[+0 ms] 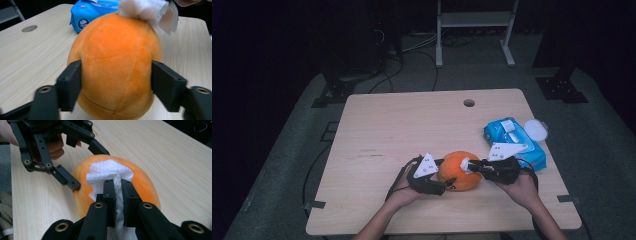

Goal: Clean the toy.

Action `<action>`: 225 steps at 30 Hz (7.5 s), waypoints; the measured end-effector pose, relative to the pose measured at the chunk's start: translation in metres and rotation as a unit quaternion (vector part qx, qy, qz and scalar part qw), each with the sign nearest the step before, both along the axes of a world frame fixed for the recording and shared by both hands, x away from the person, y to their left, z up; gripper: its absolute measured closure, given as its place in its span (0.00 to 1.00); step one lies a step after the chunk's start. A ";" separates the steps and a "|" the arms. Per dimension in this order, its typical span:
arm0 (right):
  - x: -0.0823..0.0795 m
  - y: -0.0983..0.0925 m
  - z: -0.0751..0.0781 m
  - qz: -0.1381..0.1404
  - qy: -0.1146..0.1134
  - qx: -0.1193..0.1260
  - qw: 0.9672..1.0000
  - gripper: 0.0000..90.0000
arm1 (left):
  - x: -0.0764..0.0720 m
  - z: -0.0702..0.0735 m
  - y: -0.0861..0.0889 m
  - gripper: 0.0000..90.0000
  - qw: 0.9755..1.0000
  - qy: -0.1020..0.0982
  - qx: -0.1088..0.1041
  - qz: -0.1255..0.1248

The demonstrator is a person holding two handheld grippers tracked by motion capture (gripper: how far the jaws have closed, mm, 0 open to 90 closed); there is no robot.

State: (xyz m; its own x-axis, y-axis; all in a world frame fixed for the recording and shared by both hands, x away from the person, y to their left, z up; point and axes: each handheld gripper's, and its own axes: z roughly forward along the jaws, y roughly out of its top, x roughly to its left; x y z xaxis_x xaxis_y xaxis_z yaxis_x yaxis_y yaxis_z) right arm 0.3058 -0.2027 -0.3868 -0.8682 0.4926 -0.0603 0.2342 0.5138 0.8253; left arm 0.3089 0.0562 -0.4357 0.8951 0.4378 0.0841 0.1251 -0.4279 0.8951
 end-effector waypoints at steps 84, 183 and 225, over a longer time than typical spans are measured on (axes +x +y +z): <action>-0.001 0.010 -0.016 0.020 0.015 0.014 1.000 0.92 | 0.015 -0.003 0.022 0.22 0.999 0.034 0.002 -0.012; -0.003 0.024 -0.008 0.009 0.004 0.027 1.000 0.91 | 0.005 0.005 0.004 0.28 1.000 0.003 0.005 -0.008; 0.001 0.012 -0.009 -0.001 0.016 0.034 0.999 0.91 | 0.010 -0.001 0.005 0.16 0.999 0.044 0.014 -0.018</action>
